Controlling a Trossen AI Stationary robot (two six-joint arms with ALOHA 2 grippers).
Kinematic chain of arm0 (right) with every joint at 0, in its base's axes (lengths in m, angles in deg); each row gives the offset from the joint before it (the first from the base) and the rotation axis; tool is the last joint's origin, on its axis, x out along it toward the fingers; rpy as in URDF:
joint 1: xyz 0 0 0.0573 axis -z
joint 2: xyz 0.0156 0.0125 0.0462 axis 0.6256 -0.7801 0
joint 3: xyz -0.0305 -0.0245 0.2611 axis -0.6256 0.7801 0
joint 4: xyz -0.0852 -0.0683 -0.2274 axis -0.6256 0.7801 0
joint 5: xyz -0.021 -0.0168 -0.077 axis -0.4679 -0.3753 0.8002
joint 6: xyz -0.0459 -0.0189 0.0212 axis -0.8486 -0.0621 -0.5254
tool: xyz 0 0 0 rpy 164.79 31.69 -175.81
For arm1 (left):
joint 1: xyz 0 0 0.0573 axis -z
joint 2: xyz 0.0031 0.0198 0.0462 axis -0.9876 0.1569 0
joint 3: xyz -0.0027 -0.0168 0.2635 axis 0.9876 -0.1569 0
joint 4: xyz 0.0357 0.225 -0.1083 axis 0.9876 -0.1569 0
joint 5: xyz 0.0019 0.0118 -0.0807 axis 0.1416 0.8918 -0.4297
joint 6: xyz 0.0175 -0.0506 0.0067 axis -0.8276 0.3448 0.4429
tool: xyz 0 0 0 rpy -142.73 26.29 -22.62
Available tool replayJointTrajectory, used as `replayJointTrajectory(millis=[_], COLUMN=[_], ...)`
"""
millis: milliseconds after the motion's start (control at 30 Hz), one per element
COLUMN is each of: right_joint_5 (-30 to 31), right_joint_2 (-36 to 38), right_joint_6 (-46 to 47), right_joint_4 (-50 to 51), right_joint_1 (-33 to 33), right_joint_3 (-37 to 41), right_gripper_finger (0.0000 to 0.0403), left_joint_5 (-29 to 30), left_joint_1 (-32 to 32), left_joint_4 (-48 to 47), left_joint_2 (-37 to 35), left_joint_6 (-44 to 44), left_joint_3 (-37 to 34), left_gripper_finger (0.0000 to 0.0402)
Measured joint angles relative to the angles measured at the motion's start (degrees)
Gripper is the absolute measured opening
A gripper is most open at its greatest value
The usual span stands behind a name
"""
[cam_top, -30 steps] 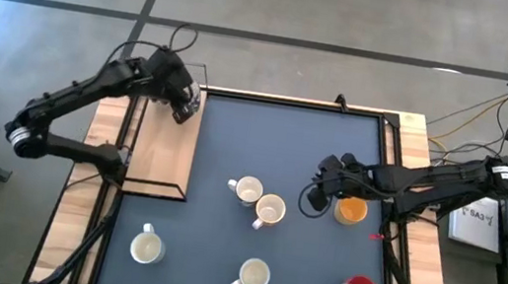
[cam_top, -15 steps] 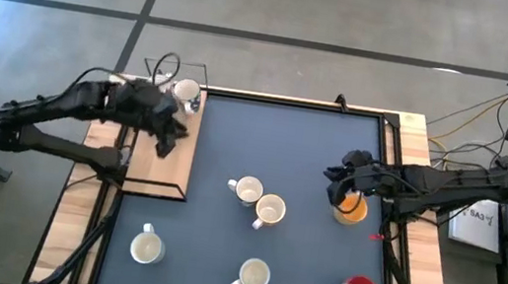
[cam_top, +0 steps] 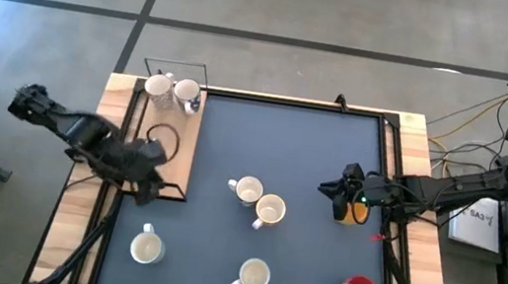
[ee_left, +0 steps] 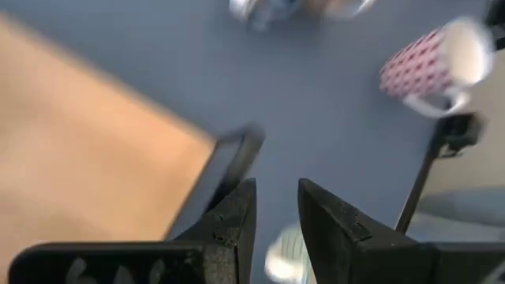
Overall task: Place coffee mugs
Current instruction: Put the green patterned mug on the shelf
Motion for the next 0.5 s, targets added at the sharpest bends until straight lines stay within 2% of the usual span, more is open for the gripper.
replayJointTrajectory(millis=[233, 500], right_joint_5=[-0.04, 0.44], right_joint_2=[1.32, 2.29], right_joint_6=[0.07, 4.34], right_joint_4=[-0.23, -0.67], right_joint_1=[-3.12, -4.55], right_joint_3=[2.58, 6.74], right_gripper_finger=[0.0068, 0.0068], left_joint_5=[-0.28, -0.73], left_joint_1=[12.41, 21.54], left_joint_4=[-6.24, -6.34], left_joint_2=[1.59, 6.40], left_joint_6=[18.04, 32.88], left_joint_3=[0.00, -0.02], left_gripper_finger=[0.0078, 0.0078])
